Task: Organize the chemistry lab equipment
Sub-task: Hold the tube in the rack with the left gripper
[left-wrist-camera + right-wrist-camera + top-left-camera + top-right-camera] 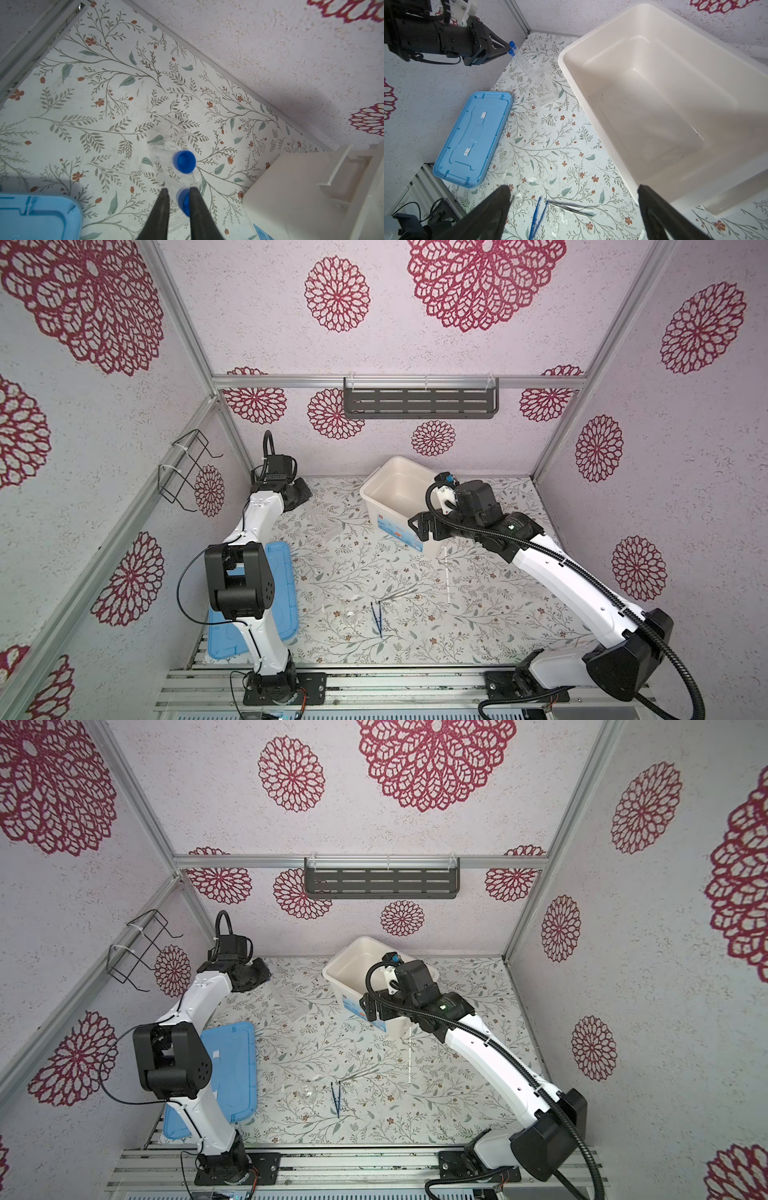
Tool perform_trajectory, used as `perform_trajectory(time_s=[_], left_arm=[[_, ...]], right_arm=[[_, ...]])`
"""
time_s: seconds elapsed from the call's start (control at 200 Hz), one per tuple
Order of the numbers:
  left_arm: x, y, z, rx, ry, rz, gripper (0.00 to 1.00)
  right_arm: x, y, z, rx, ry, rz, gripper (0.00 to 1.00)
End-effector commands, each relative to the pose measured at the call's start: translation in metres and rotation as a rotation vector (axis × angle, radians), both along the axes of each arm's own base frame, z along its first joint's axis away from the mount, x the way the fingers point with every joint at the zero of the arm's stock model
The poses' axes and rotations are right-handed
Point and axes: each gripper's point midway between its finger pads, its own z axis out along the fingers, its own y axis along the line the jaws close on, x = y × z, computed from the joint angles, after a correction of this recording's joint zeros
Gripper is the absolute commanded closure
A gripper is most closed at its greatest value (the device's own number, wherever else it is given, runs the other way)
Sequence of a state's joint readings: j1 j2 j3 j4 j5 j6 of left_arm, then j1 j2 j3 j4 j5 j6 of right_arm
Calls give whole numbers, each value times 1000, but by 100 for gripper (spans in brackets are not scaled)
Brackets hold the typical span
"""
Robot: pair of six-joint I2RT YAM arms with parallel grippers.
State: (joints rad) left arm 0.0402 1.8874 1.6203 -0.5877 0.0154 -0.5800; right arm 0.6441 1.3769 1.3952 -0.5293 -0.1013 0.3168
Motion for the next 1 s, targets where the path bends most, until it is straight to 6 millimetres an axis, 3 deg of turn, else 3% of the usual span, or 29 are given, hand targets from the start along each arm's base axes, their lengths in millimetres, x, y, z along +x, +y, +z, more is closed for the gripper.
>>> perform_trajectory(time_s=[0.0, 0.996], left_arm=[[-2, -2, -17, -18, 36, -4, 79], [-9, -16, -44, -37, 98, -30, 79]], right_arm=[[2, -5, 22, 43, -49, -28, 1], [-1, -9, 19, 36, -48, -39, 1]])
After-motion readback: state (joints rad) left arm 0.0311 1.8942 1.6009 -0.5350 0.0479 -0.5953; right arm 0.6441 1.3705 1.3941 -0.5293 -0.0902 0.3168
